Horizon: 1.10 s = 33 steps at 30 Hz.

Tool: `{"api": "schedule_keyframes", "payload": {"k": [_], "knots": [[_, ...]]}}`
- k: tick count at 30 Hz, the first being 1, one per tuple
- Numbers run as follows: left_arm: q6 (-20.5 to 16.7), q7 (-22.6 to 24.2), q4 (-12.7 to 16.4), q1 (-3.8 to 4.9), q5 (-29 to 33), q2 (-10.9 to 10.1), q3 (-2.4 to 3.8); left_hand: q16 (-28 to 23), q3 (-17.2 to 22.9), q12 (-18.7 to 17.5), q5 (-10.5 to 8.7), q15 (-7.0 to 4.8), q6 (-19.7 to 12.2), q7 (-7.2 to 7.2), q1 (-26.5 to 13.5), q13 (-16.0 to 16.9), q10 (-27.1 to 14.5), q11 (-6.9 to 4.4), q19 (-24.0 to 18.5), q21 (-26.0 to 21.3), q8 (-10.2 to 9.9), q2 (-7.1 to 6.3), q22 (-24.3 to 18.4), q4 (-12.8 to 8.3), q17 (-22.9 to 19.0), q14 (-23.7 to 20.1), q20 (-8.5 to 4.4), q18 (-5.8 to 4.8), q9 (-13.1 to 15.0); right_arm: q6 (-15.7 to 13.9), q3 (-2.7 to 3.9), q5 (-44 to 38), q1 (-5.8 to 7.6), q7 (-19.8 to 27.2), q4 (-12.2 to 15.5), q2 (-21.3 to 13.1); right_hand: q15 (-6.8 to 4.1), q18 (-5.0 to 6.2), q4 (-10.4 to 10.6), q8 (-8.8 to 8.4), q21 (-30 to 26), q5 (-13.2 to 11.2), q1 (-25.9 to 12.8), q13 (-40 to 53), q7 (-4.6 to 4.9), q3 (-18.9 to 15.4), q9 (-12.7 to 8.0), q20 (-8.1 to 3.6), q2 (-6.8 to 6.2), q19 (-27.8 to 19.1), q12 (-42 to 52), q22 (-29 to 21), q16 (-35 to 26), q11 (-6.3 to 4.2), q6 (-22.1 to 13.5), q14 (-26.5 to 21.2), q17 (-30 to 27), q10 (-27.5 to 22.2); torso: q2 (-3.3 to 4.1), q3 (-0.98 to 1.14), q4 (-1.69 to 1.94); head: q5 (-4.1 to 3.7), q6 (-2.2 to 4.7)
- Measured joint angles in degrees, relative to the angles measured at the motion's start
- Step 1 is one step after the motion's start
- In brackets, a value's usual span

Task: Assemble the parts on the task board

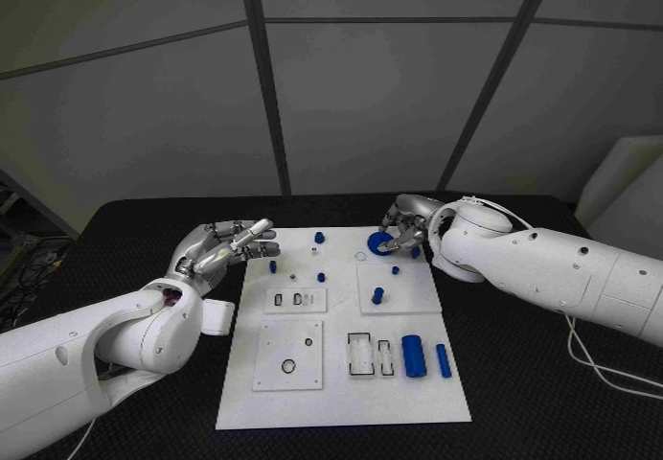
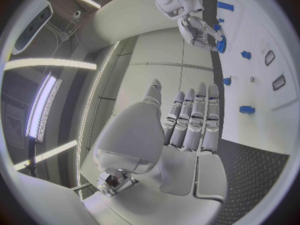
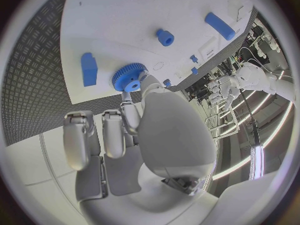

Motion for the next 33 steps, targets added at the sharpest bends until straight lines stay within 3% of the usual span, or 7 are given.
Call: {"api": "schedule_keyframes", "payload": {"k": [4,12,17,25,31,33], "knots": [[0.03,-0.02,-0.01,0.00,0.00,0.00,0.00,0.00,0.00,0.00,0.00,0.00,0.00,0.00,0.00,0.00,0.00,0.00,0.00,0.00,0.00,0.00,0.00,0.00,0.00,0.00,0.00,0.00,0.00,-0.26,0.03,-1.23,-0.04,-0.07,0.32,-0.06,-0.22,0.01,-1.53,1.38,0.00,0.67,1.19,1.95,-0.44,1.49,0.20,0.00,1.31,0.00,2.10,0.00,0.00,-0.89,3.13,-0.22,0.00,0.90,-0.01,0.01,0.00,0.03,0.00],[0.06,-0.05,-0.07,0.00,0.01,0.00,0.00,0.00,0.00,0.00,0.00,0.00,0.00,0.00,0.00,0.00,0.00,0.00,0.00,0.00,0.00,0.00,-0.05,0.00,0.00,0.00,0.00,0.00,-0.05,-2.01,-0.05,-3.67,-0.32,0.57,1.11,-0.27,-0.63,0.00,-4.50,1.41,0.00,3.92,1.85,2.39,-0.32,3.20,0.03,-0.53,1.96,0.10,4.05,0.00,0.21,-1.31,3.28,-0.21,-0.01,1.93,-0.02,0.04,0.00,0.04,0.00],[0.08,-0.07,-0.09,0.00,0.01,0.01,0.00,0.00,0.00,0.00,0.00,0.00,0.00,0.00,0.00,0.00,0.00,0.00,0.00,0.00,0.00,0.00,-0.05,0.00,0.00,0.00,0.00,0.00,-0.05,-4.06,-0.18,-4.87,-0.66,1.63,2.35,-0.44,-0.63,0.00,-4.87,1.40,0.00,4.83,2.26,2.41,-0.32,3.25,0.00,-0.53,2.39,0.10,4.45,-0.01,0.21,-1.30,3.29,-0.21,-0.01,1.92,-0.02,0.04,-0.01,0.08,0.00],[0.11,-0.10,-0.11,0.00,0.02,0.02,0.00,0.00,0.00,0.00,0.00,0.00,0.00,0.00,0.00,0.00,0.00,0.00,0.00,0.00,0.00,0.00,-0.04,0.00,0.00,0.00,0.00,0.00,-0.05,-6.62,-0.16,-6.28,-0.68,2.98,6.74,-0.93,-0.63,0.00,-5.03,1.37,0.00,5.16,1.73,2.41,-0.32,3.09,-0.80,-0.72,2.93,-0.10,4.45,-0.01,0.21,-1.30,3.29,-0.21,-0.01,1.91,-0.04,0.02,-0.01,0.49,0.13],[0.13,-0.12,-0.10,-0.01,0.02,0.04,0.00,0.00,0.00,0.00,0.00,0.00,0.00,0.00,0.00,0.00,0.00,0.00,0.00,0.00,0.00,0.00,-0.04,0.00,0.00,0.00,0.00,0.00,-0.04,-7.86,-0.12,-7.63,-0.68,3.09,9.17,1.04,-0.63,0.00,-5.03,1.25,0.00,5.56,1.51,2.41,-0.32,3.09,-0.82,-0.72,3.15,-0.10,4.45,-0.01,0.21,-1.30,3.29,-0.21,-0.01,1.91,-0.05,0.01,0.00,0.76,0.25],[0.14,-0.13,-0.09,-0.01,0.02,0.07,0.00,0.00,0.00,0.00,0.00,0.00,0.00,0.00,0.00,0.00,0.00,0.00,0.00,0.00,0.00,0.00,-0.04,0.00,0.00,0.00,0.00,0.00,-0.04,-8.31,-0.12,-8.26,-0.67,3.02,9.27,2.59,-0.62,0.00,-5.03,1.25,0.00,5.61,1.28,2.45,-0.32,3.09,-4.02,-0.71,3.38,-0.10,4.46,-0.01,0.21,-1.30,3.29,-0.21,-0.02,1.91,-0.05,-0.02,0.03,0.84,0.31]]}}
